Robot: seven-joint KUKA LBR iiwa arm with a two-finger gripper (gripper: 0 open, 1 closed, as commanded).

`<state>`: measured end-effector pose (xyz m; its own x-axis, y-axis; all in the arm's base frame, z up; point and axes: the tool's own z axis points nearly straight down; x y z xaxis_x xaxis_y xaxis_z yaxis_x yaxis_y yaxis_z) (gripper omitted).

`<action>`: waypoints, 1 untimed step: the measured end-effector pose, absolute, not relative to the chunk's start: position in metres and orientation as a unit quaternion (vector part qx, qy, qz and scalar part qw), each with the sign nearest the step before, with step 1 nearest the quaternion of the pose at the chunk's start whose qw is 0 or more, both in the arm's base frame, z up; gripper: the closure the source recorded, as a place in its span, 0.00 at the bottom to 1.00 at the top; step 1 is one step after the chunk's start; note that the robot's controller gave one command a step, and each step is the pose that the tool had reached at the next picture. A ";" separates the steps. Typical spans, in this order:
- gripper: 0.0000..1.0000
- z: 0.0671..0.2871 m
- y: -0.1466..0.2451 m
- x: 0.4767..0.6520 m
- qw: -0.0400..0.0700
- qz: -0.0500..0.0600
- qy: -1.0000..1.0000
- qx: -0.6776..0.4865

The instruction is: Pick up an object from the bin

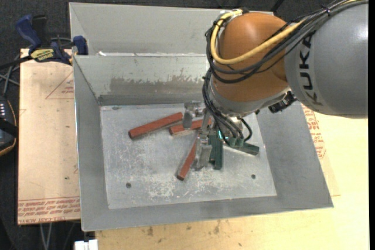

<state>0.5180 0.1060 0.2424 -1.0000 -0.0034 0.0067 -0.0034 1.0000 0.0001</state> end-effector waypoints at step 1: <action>0.00 0.246 0.105 0.520 0.000 -0.001 -1.000 0.000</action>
Offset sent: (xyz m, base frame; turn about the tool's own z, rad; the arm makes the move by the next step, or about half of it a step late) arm 0.0522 -0.0717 -0.1724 -0.6877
